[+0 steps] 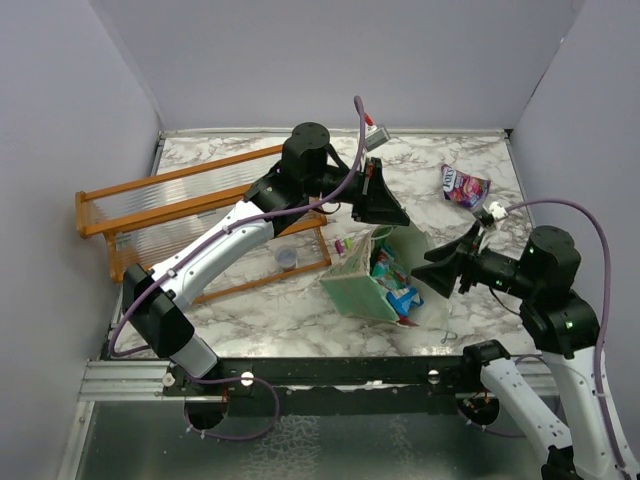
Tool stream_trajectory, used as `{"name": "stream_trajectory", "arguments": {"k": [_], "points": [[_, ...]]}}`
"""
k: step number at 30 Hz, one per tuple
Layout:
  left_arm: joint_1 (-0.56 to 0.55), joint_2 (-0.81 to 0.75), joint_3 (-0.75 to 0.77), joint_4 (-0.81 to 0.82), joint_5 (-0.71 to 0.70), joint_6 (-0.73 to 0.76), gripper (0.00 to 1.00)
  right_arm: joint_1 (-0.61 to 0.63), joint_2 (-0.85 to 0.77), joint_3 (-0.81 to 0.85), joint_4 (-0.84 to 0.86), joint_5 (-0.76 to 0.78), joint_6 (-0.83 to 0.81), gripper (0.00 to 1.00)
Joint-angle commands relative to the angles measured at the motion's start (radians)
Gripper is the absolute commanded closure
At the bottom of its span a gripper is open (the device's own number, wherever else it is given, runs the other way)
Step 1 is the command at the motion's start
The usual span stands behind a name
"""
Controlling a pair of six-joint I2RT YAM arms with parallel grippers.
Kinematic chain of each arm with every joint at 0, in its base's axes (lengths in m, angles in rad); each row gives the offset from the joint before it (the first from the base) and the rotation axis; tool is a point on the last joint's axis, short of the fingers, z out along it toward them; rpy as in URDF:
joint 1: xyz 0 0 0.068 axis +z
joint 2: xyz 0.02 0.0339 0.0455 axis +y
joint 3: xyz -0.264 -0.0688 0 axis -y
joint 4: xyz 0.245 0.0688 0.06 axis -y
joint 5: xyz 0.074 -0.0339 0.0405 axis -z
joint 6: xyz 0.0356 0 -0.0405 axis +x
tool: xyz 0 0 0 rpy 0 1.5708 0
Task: Take the snacks out of the paper bag
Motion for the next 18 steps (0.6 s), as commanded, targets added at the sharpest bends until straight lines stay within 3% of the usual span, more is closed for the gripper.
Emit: {"name": "stream_trajectory", "arguments": {"k": [1,8,18], "points": [[-0.008,-0.043,0.016,0.040,-0.003,0.022,1.00,0.003,0.074,0.047,-0.274,0.145,0.075,0.40],[-0.009,-0.021,0.016,0.067,-0.001,0.007,1.00,0.013,0.142,0.042,-0.343,0.187,0.086,0.37],[-0.010,-0.017,0.009,0.076,-0.005,0.006,1.00,0.137,0.276,0.037,-0.424,0.343,0.071,0.37]]}}
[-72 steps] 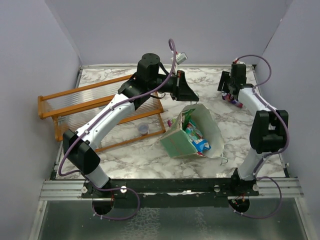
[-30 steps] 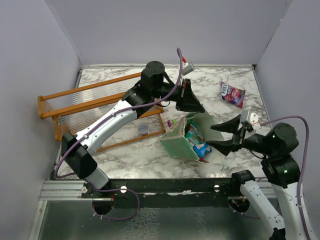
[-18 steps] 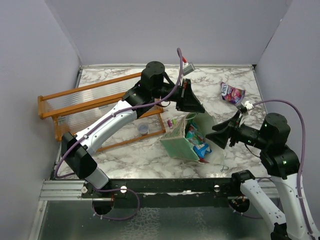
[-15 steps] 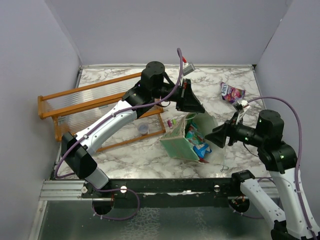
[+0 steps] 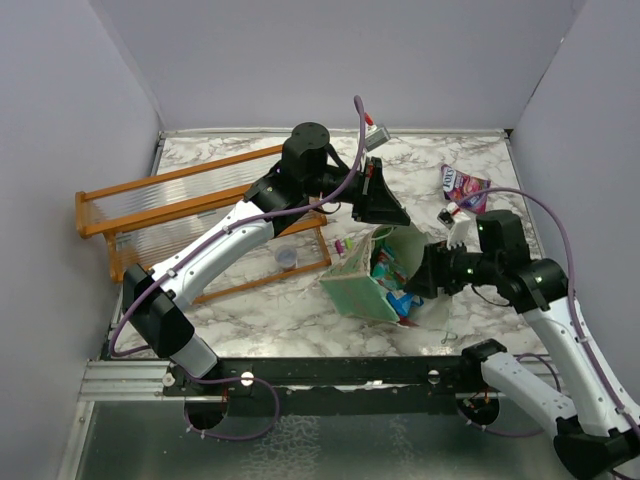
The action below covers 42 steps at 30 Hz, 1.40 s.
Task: Take the snacks out of the paper bag
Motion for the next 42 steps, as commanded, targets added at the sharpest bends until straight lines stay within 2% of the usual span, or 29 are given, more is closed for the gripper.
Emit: {"name": "stream_trajectory", "arguments": {"k": [1,11,19,23,25,26,28,31,36,40,42], "points": [[-0.008,-0.018,0.007,0.072,-0.005,0.002,1.00,0.064,0.054,0.024,-0.054,0.147,0.010,0.37],[-0.010,-0.010,0.008,0.089,0.000,-0.009,1.00,0.254,0.140,0.033,-0.032,0.404,0.138,0.38],[-0.011,-0.014,0.006,0.083,0.001,-0.002,1.00,0.458,0.155,-0.018,-0.020,0.544,0.311,0.41],[-0.011,-0.025,-0.004,0.079,0.000,0.000,1.00,0.504,0.176,-0.047,-0.010,0.605,0.344,0.44],[-0.010,-0.032,-0.007,0.075,-0.002,0.004,1.00,0.512,0.176,-0.059,0.018,0.597,0.344,0.49],[-0.011,-0.034,-0.006,0.069,-0.003,0.007,1.00,0.514,0.171,-0.061,0.030,0.603,0.346,0.55],[-0.011,-0.038,-0.005,0.056,-0.003,0.014,1.00,0.516,0.155,-0.057,0.042,0.632,0.346,0.73],[-0.010,-0.043,-0.006,0.045,-0.006,0.021,1.00,0.517,0.139,-0.040,0.035,0.674,0.340,0.86],[-0.010,-0.046,-0.010,0.036,-0.014,0.029,1.00,0.516,0.109,0.010,0.015,0.669,0.336,0.88],[-0.010,-0.043,-0.020,0.044,-0.024,0.026,1.00,0.517,0.044,0.020,0.065,0.589,0.299,0.89],[-0.010,-0.042,-0.027,0.051,-0.026,0.019,1.00,0.517,-0.005,0.004,0.111,0.561,0.295,0.93]]}}
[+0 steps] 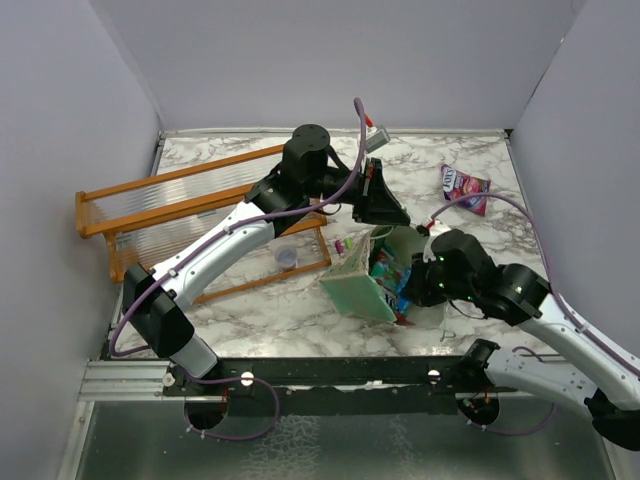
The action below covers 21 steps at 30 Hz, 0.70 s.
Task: Take the snacks out of the paper bag
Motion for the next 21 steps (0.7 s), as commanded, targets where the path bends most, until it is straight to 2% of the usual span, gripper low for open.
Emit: {"name": "stream_trajectory", "arguments": {"k": [1,11,17,21], "points": [[-0.010,-0.043,-0.017,0.038,-0.018,0.004,1.00,0.008,-0.112,0.013,0.117,-0.058,-0.014,0.96],[-0.010,-0.054,-0.023,0.022,-0.028,0.017,1.00,0.008,-0.295,0.072,0.177,-0.018,-0.040,0.99],[-0.010,-0.056,-0.029,0.021,-0.032,0.018,1.00,0.008,-0.399,0.131,0.302,-0.065,-0.127,0.99],[-0.009,-0.060,-0.034,0.023,-0.035,0.016,1.00,0.008,-0.445,0.166,0.409,-0.002,-0.194,0.99]]}}
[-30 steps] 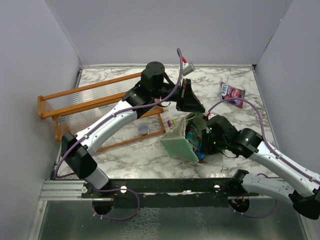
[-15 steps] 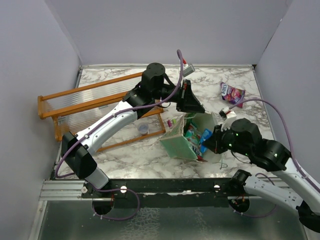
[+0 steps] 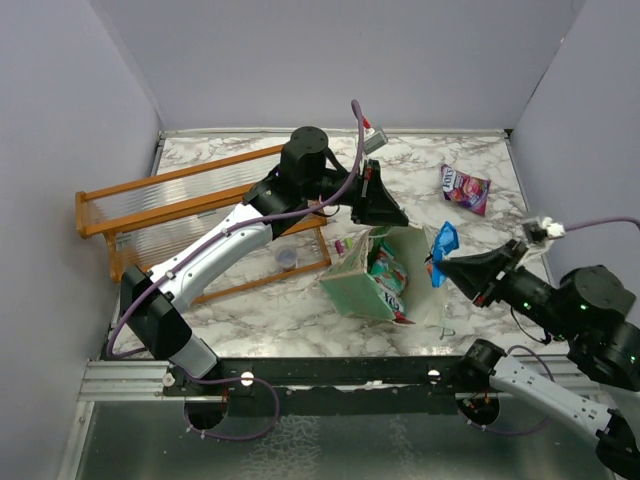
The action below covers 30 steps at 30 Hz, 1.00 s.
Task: Take the snacks out of the paper bag
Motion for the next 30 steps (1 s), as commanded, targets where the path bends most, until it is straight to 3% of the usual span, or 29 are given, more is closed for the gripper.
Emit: {"name": "stream_trajectory", "arguments": {"k": [1,6,11,18,20,22,26,30], "points": [[-0.010,-0.045,-0.011,0.024,-0.012,0.012,1.00,0.008,-0.048,0.058,0.199,0.072,-0.110,0.99],[-0.009,-0.046,-0.013,0.022,-0.013,0.008,1.00,0.008,-0.005,0.059,0.300,0.425,-0.196,0.99],[-0.010,-0.052,-0.021,0.021,-0.022,0.003,1.00,0.008,0.172,0.087,0.392,0.705,-0.325,0.99],[-0.010,-0.035,0.004,0.001,-0.016,0.003,1.00,-0.001,0.452,0.096,0.694,0.837,-0.542,0.99],[-0.009,-0.036,0.004,0.000,-0.019,0.003,1.00,-0.046,0.530,0.131,0.710,0.782,-0.542,0.99],[-0.010,-0.038,0.002,-0.001,-0.020,0.003,1.00,-0.154,0.600,0.171,0.666,0.633,-0.465,0.99],[-0.009,-0.041,-0.001,-0.004,-0.020,0.007,1.00,-0.467,0.735,0.201,0.607,0.173,-0.302,0.99],[-0.009,-0.036,0.006,-0.013,-0.017,0.009,1.00,-0.674,0.889,0.155,0.671,-0.294,-0.209,0.99]]}}
